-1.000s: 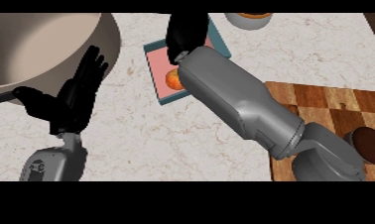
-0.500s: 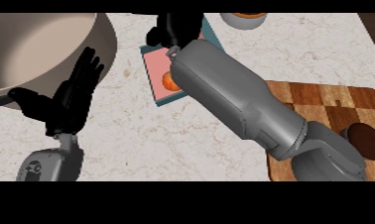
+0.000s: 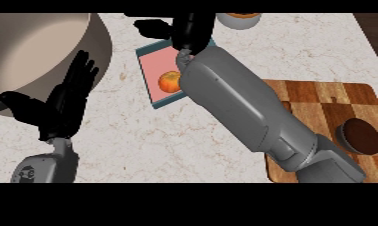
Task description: Pick the squash from the cutting board and place it in the cardboard box
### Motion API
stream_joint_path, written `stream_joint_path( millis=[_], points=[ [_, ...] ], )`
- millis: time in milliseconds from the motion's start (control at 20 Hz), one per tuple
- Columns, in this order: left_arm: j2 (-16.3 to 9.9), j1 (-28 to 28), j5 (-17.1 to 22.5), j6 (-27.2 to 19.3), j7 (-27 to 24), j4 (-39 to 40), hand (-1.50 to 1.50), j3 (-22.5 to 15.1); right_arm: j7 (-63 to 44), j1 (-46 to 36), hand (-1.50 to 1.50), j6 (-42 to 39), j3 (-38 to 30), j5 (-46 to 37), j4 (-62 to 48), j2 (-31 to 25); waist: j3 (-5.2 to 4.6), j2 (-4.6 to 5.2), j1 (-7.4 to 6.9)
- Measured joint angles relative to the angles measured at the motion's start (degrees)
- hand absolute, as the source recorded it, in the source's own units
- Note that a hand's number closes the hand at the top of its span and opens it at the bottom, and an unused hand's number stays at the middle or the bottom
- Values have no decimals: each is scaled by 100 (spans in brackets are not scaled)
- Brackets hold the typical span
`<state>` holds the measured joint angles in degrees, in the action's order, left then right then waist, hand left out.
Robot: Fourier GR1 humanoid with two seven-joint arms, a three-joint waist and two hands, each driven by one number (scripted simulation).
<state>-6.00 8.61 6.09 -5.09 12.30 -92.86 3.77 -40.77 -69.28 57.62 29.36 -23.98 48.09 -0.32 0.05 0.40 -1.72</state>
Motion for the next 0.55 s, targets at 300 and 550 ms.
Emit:
stream_joint_path(
  millis=[300, 550],
  points=[
    [25, -149, -25, -28, -65, -53, 0, 22, 684, 943, -150, 477, -130, 53, 670, 4, -2, -31, 111],
    [-19, -235, 18, 11, -82, -131, 0, 103, 1034, 1707, -150, 550, -310, -90, 1370, -42, -3, -45, 159]
  ],
)
